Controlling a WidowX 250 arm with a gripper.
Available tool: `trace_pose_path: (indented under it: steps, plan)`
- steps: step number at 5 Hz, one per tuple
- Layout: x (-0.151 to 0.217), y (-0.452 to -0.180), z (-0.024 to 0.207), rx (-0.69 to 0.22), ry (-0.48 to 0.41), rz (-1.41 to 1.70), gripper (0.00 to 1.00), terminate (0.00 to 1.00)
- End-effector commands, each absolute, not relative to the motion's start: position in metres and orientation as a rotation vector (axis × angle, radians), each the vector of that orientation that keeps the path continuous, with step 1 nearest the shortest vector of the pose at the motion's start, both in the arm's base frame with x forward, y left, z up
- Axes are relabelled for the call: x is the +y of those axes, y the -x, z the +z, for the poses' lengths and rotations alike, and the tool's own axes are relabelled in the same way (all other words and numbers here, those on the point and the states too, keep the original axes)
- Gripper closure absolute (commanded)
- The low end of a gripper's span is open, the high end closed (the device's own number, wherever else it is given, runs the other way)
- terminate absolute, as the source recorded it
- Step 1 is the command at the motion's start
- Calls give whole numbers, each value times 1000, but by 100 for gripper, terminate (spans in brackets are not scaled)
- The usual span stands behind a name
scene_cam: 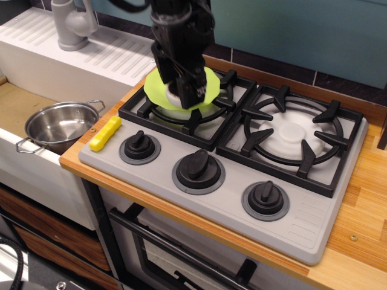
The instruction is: Put mushroom on plate and fry in pot or pan in sink
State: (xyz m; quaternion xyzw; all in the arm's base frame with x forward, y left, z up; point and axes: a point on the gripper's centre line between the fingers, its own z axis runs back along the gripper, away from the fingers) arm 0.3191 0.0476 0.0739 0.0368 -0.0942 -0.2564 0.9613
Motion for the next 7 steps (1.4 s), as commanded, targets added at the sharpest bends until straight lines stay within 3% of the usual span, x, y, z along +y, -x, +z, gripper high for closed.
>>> trace_pose_path:
  steps: [1, 5, 6, 7]
  plan:
    - [56, -336, 95, -245, -99, -544, 100, 0]
    - [74, -350, 81, -302, -89, -580, 100, 0]
    - [72, -346, 80, -308, -115, -586, 0, 0]
    - [67, -341, 83, -301, -110, -582, 0, 0]
